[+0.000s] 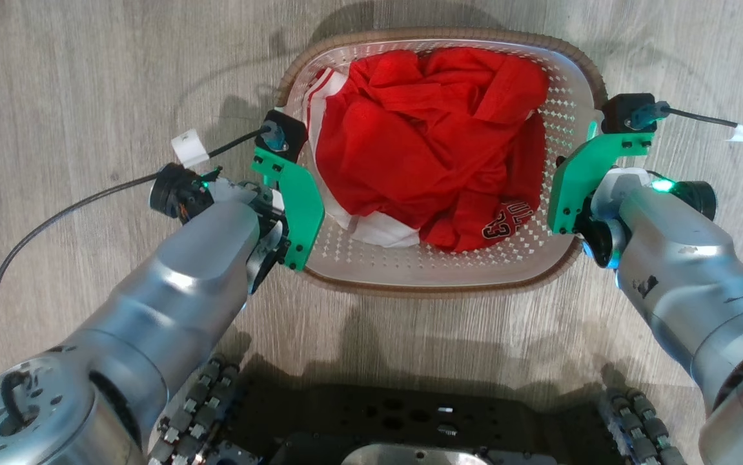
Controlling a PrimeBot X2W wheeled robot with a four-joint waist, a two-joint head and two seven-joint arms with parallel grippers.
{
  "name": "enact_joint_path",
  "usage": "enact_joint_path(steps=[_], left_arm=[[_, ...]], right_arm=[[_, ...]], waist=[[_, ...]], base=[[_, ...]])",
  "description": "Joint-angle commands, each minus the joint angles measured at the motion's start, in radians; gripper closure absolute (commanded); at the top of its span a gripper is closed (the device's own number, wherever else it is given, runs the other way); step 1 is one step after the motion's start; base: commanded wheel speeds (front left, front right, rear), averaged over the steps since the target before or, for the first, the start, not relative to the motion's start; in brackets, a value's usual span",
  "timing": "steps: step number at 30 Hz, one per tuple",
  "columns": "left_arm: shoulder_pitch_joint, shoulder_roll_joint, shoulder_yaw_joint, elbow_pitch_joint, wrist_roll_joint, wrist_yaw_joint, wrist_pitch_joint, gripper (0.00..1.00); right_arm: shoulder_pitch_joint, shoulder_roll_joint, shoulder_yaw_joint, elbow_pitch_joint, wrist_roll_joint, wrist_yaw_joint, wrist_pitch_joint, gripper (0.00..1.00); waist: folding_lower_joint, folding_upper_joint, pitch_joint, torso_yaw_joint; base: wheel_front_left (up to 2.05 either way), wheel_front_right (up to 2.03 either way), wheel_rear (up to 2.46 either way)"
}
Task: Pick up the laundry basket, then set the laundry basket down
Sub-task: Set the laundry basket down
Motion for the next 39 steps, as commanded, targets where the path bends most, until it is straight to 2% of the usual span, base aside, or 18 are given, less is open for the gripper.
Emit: enact_joint_path(steps=[1, 2, 3, 4, 5, 11, 22, 31, 39], left_arm=[[-0.007, -0.015, -0.005, -0.046, 0.039, -0.002, -0.013, 0.60], [-0.009, -0.015, -0.005, -0.044, 0.047, 0.007, -0.018, 0.41], [-0.010, -0.015, -0.005, -0.041, 0.055, 0.016, -0.021, 0.05], [-0.010, -0.015, -0.005, -0.041, 0.055, 0.016, -0.021, 0.05], [-0.009, -0.015, -0.005, -0.039, 0.055, 0.026, -0.022, 0.00], [-0.008, -0.015, -0.005, -0.028, 0.060, 0.069, -0.017, 0.00], [0.000, -0.015, -0.005, -0.010, 0.072, 0.104, -0.029, 0.00], [0.020, -0.015, -0.005, 0.010, 0.065, 0.117, -0.056, 0.00], [0.076, -0.015, -0.005, 0.064, 0.047, 0.112, -0.097, 0.00]], right_arm=[[0.018, 0.032, 0.020, -0.012, -0.011, 0.011, -0.012, 0.84], [0.018, 0.032, 0.020, -0.010, -0.011, 0.011, -0.013, 0.56], [0.018, 0.033, 0.020, -0.008, -0.012, 0.011, -0.014, 0.15], [0.018, 0.033, 0.020, -0.008, -0.012, 0.011, -0.014, 0.15], [0.019, 0.033, 0.020, -0.006, -0.013, 0.011, -0.016, 0.00], [0.019, 0.029, 0.017, 0.002, -0.016, 0.011, -0.023, 0.00], [0.029, 0.031, 0.008, 0.008, -0.022, 0.011, -0.004, 0.00], [0.061, 0.024, -0.015, 0.009, -0.034, 0.011, 0.023, 0.00], [0.108, 0.045, -0.038, 0.009, -0.033, 0.011, 0.040, 0.00]], waist=[[0.0000, 0.0000, 0.002, 0.000], [0.0000, 0.0000, 0.002, 0.001], [0.0000, 0.0000, 0.002, 0.001], [0.0000, 0.0000, 0.002, 0.001], [0.0000, 0.0000, 0.003, 0.001], [0.0000, 0.0000, 0.003, 0.005], [0.0000, 0.0000, -0.026, 0.003], [0.0000, 0.0000, -0.114, -0.008], [0.0000, 0.0000, -0.267, -0.031]], base=[[0.00, 0.00, 0.00], [0.00, 0.00, 0.00], [0.00, 0.00, 0.00], [0.00, 0.00, 0.00], [0.00, 0.00, 0.00], [0.00, 0.00, 0.00], [0.00, 0.00, 0.00], [0.00, 0.00, 0.00], [0.00, 0.00, 0.00]])
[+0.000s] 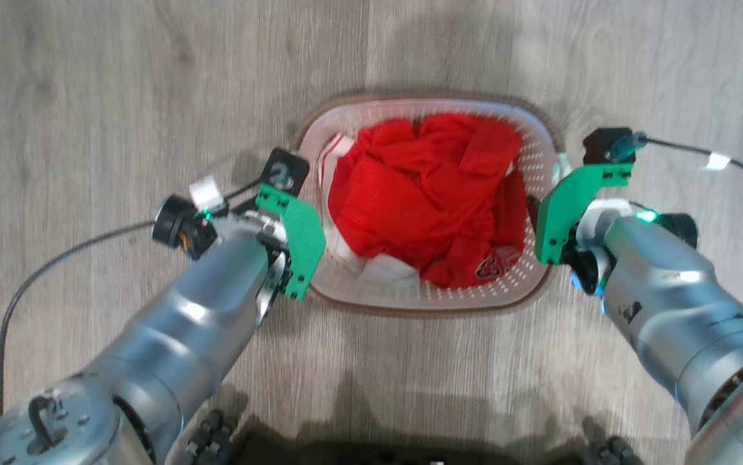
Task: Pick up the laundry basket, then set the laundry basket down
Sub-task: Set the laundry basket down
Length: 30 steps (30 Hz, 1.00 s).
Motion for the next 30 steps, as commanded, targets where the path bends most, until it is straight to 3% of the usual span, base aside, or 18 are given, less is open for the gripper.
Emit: enact_joint_path(steps=[1, 11, 18, 20, 24, 30], left_arm=[[0.023, 0.016, 0.006, 0.006, 0.000, -0.005, -0.025, 0.00], [0.079, 0.016, 0.032, 0.031, -0.033, -0.013, -0.228, 0.00], [0.069, 0.022, 0.112, -0.012, -0.025, 0.033, -0.334, 0.00], [0.065, 0.056, 0.185, -0.115, 0.024, 0.075, -0.335, 0.00], [0.146, 0.133, 0.340, -0.346, 0.166, 0.146, -0.336, 0.00], [0.322, 0.183, 0.564, -0.657, 0.348, 0.172, -0.336, 0.00]], right_arm=[[0.055, 0.023, -0.001, -0.006, -0.007, 0.007, -0.005, 0.00], [0.101, 0.030, -0.025, -0.076, 0.019, 0.007, -0.139, 0.00], [0.104, -0.010, -0.087, -0.186, 0.024, 0.007, -0.286, 0.00], [0.088, -0.032, -0.156, -0.242, -0.001, 0.007, -0.290, 0.00], [0.129, -0.073, -0.356, -0.407, -0.172, 0.007, -0.291, 0.00], [0.335, -0.039, -0.675, -0.717, -0.496, 0.007, -0.291, 0.00]], waist=[[0.0000, -0.0001, -0.083, -0.017], [0.0000, -0.0001, -0.318, -0.030], [0.0000, -0.0001, -0.472, -0.039], [0.0000, -0.0001, -0.499, -0.047], [0.0000, -0.0001, -0.553, -0.062], [0.0000, -0.0001, -0.619, -0.068]], base=[[0.00, 0.00, 0.00], [0.00, 0.00, 0.00], [0.00, 0.00, 0.00], [0.00, 0.00, 0.00], [0.00, 0.00, 0.00], [0.00, 0.00, 0.00]])
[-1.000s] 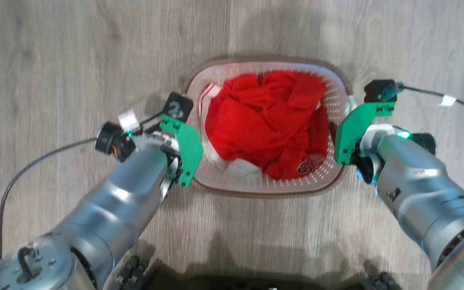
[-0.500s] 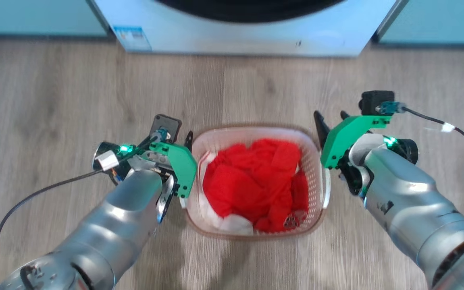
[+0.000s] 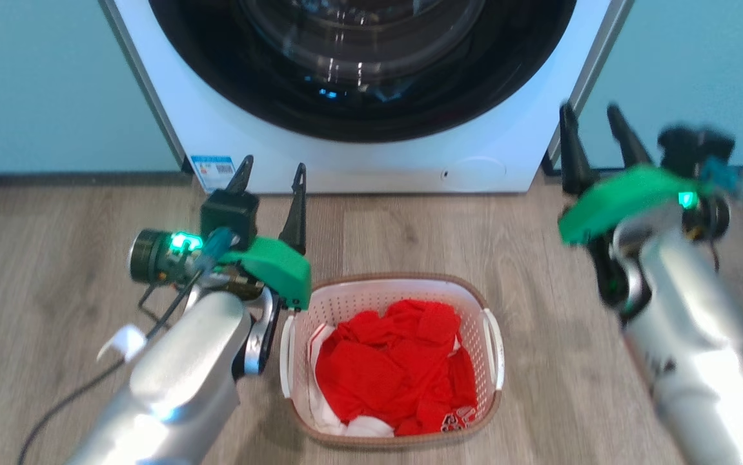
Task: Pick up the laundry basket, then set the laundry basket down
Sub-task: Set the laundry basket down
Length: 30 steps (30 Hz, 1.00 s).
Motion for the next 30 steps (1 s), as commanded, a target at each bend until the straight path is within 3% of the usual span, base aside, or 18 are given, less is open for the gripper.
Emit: enact_joint_path(steps=[1, 7, 12, 14, 21, 30], left_arm=[[-0.009, 0.027, 0.079, -0.073, 0.028, 0.008, -0.009, 0.00], [0.203, -0.012, 0.291, -0.335, 0.144, -0.039, -0.009, 0.00], [0.365, -0.067, 0.421, -0.460, 0.238, -0.079, -0.009, 0.00], [0.446, -0.103, 0.488, -0.497, 0.250, -0.113, -0.009, 0.00], [0.540, -0.131, 0.532, -0.467, 0.316, -0.187, -0.009, 0.00], [0.544, -0.137, 0.545, -0.451, 0.366, -0.237, -0.009, 0.00]], right_arm=[[0.052, 0.035, -0.027, -0.082, -0.055, 0.007, -0.012, 0.00], [0.276, 0.089, -0.138, -0.336, -0.255, 0.007, -0.012, 0.00], [0.428, 0.108, -0.161, -0.481, -0.329, 0.007, -0.012, 0.00], [0.498, 0.112, -0.183, -0.533, -0.339, 0.007, -0.012, 0.00], [0.599, 0.113, -0.200, -0.571, -0.327, 0.007, -0.012, 0.00], [0.609, 0.114, -0.199, -0.588, -0.337, 0.007, -0.012, 0.00]], waist=[[0.0001, -0.0001, -0.034, -0.005], [0.0001, -0.0001, -0.070, -0.003], [0.0001, -0.0001, -0.087, 0.000], [0.0001, -0.0001, -0.094, -0.001], [0.0001, -0.0001, -0.107, 0.000], [0.0001, -0.0001, -0.106, -0.005]], base=[[0.00, 0.00, 0.00], [0.00, 0.00, 0.00], [0.00, 0.00, 0.00], [0.00, 0.00, 0.00], [0.00, 0.00, 0.00], [0.00, 0.00, 0.00]])
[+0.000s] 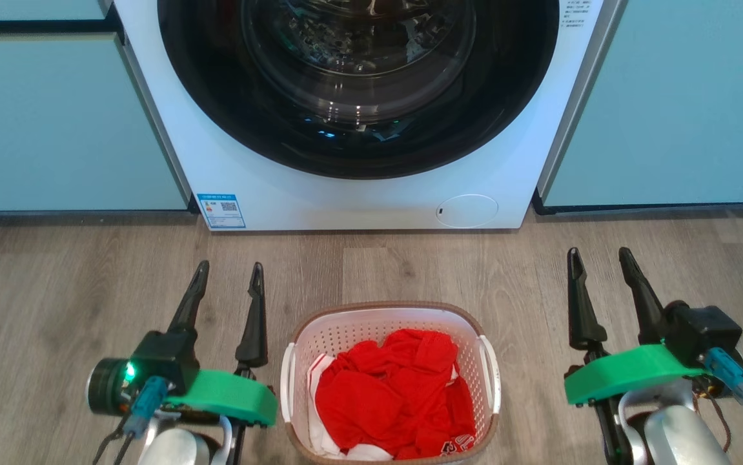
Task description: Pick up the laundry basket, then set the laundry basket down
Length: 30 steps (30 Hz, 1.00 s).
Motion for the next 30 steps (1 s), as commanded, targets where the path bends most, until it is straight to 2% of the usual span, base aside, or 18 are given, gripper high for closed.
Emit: enact_joint_path(steps=[1, 10, 20, 30], left_arm=[[-0.043, -0.005, 0.037, -0.030, 0.014, -0.007, -0.005, 0.00], [-0.042, -0.006, 0.038, -0.030, 0.030, -0.013, -0.005, 0.00], [-0.049, -0.006, 0.025, 0.026, 0.133, 0.030, -0.005, 0.00], [-0.049, -0.006, 0.030, 0.028, 0.114, 0.035, -0.005, 0.00]], right_arm=[[-0.027, 0.005, 0.017, -0.040, 0.000, 0.007, -0.012, 0.00], [-0.024, 0.005, 0.010, -0.040, 0.010, 0.007, -0.012, 0.00], [-0.020, 0.005, 0.003, 0.014, 0.017, 0.007, -0.012, 0.00], [-0.028, 0.005, 0.001, 0.020, 0.022, 0.007, -0.012, 0.00]], waist=[[0.0001, 0.0000, 0.002, 0.000], [0.0001, 0.0000, 0.006, 0.000], [0.0001, 0.0000, 0.005, 0.001], [0.0001, 0.0000, 0.005, 0.000]], base=[[0.00, 0.00, 0.00], [0.00, 0.00, 0.00], [0.00, 0.00, 0.00], [0.00, 0.00, 0.00]])
